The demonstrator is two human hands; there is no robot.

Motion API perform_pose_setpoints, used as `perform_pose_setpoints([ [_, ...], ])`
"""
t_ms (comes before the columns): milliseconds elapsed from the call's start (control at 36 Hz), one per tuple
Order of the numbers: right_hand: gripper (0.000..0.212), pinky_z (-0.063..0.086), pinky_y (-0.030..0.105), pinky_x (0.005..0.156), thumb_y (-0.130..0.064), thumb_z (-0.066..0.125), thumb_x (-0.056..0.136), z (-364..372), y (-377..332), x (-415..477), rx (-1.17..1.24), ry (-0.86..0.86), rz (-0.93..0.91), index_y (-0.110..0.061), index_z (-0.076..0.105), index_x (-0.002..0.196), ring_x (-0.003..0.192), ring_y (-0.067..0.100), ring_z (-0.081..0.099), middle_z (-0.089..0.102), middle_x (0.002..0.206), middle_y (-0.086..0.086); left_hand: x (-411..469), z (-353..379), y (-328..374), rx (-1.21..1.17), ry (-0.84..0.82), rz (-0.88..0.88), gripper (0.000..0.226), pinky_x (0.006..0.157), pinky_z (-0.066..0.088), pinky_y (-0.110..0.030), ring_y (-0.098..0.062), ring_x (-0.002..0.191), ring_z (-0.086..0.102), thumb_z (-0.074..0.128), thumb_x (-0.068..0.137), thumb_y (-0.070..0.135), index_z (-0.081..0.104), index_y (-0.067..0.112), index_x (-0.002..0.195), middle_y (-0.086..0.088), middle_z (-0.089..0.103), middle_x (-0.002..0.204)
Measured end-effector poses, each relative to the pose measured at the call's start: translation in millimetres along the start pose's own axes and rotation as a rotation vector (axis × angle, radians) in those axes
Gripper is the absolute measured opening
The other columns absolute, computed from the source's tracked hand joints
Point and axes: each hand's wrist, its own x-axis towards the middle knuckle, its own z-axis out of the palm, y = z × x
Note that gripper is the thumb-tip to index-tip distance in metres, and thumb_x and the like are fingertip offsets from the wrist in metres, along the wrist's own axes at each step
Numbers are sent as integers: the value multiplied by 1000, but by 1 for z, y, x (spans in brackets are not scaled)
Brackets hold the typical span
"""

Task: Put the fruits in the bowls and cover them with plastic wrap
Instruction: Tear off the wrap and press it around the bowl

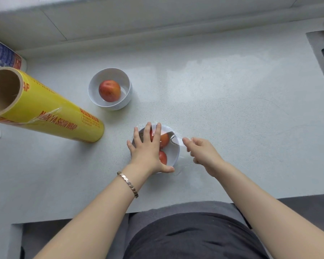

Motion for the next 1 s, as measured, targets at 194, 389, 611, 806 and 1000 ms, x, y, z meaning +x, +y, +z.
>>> perform_pose_setpoints([
  [194, 35, 36, 35, 60, -32, 37, 98, 29, 10, -3, -79, 358, -264, -17, 36, 66, 51, 7, 38, 41, 56, -4, -1, 1, 4, -43, 15, -28, 135, 110, 9, -64, -40, 140, -16, 77, 53, 61, -16, 29, 145, 0, -16, 153],
  [389, 31, 25, 34, 51, -29, 37, 98, 11, 24, 4, -419, 430, -449, -13, 33, 72, 52, 23, 34, 31, 49, -4, -1, 1, 2, -56, 16, -66, 137, 110, 12, -62, -43, 139, -9, 78, 50, 63, -16, 31, 145, 2, -16, 153],
  [611, 25, 27, 32, 55, -31, 31, 99, 11, 35, 31, -650, 396, -291, -13, 33, 82, 63, 29, 40, 42, 61, 6, -2, 2, 8, -77, 11, -96, 138, 110, 13, -60, -43, 139, -10, 78, 50, 63, -17, 30, 145, 0, -17, 153],
  [806, 35, 30, 32, 59, -40, 29, 98, 11, 23, 44, -758, 342, -194, -14, 35, 75, 70, 27, 45, 49, 73, 6, -2, -3, 5, -310, 11, -110, 130, 112, 17, -54, -35, 142, -7, 80, 56, 56, -10, 31, 146, 0, -14, 153],
  [1000, 50, 40, 34, 73, -38, 29, 98, -21, 18, 18, -234, 483, -75, 2, 59, 94, 93, 32, 58, 63, 93, 16, 8, -2, -33, -826, 174, -308, 58, 97, 34, -33, -27, 119, 44, 53, 87, 50, 40, 13, 129, -10, 45, 126],
])
